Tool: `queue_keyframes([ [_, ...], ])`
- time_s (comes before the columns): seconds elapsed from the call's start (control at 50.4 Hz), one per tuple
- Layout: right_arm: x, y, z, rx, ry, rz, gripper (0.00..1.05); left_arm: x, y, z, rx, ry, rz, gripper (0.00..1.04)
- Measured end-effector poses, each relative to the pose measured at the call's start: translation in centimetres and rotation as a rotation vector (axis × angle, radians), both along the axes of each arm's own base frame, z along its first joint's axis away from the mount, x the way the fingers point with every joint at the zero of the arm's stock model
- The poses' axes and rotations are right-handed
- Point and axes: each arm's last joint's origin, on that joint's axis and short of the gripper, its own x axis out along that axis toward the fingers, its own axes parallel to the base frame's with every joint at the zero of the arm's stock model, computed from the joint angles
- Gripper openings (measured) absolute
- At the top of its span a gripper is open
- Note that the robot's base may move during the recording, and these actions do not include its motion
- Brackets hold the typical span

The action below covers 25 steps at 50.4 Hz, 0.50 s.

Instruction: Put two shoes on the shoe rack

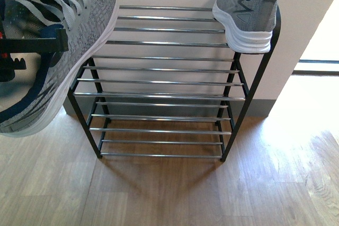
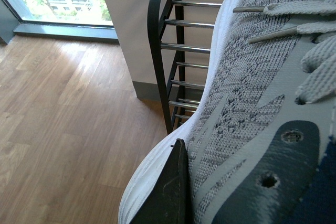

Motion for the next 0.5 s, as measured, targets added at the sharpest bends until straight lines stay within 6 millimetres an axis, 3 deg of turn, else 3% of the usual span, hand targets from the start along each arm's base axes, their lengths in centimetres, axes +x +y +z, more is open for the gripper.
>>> queue_keyframes([
  [0.119,0.0,0.0,0.0,0.000,0.000,0.000,0.95,0.0,0.0,-0.1,-0.017,-0.034,0.015,0.02],
  [0.218,0.0,0.0,0.0,0.000,0.000,0.000,0.96,1.5,-1.2,0.3,-0.115,-0.130,0.017,0.02],
  [0.496,0.0,0.0,0.0,0.000,0.000,0.000,0.96,10.7,-8.0,2.3,-0.479,0.038,-0.119,0.02],
])
